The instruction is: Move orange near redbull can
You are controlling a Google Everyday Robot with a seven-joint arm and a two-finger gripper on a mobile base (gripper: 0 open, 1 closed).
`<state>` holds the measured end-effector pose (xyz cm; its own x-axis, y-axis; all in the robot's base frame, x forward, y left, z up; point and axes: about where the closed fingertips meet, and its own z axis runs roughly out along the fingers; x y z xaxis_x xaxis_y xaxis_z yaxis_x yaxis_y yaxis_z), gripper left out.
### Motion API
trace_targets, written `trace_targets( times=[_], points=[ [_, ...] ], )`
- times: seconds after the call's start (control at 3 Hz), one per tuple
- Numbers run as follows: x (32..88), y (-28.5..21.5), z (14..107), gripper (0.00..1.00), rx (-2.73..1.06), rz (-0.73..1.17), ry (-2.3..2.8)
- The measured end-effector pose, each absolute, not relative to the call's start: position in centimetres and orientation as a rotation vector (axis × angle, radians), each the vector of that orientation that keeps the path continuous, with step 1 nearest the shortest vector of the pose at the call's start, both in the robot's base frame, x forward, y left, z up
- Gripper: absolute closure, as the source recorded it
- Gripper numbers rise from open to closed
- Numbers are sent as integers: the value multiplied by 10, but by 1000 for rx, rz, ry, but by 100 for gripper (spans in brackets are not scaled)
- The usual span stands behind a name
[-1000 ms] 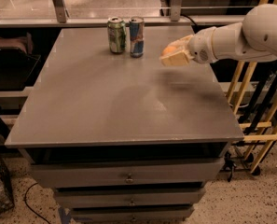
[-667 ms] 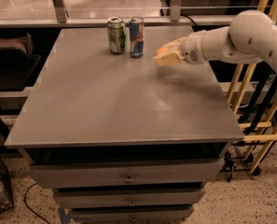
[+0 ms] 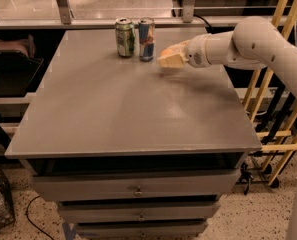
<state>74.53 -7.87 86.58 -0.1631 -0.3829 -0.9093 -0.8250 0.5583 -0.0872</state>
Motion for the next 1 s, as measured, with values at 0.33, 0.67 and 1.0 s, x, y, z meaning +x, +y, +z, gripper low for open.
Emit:
trace_targets(
  times=[0.33, 0.67, 1.0],
  points=[
    [758, -71, 860, 100, -992, 552, 1764],
    [768, -65, 855, 100, -981, 559, 1759],
    [776, -62, 848, 100, -978, 532, 1747]
  ],
)
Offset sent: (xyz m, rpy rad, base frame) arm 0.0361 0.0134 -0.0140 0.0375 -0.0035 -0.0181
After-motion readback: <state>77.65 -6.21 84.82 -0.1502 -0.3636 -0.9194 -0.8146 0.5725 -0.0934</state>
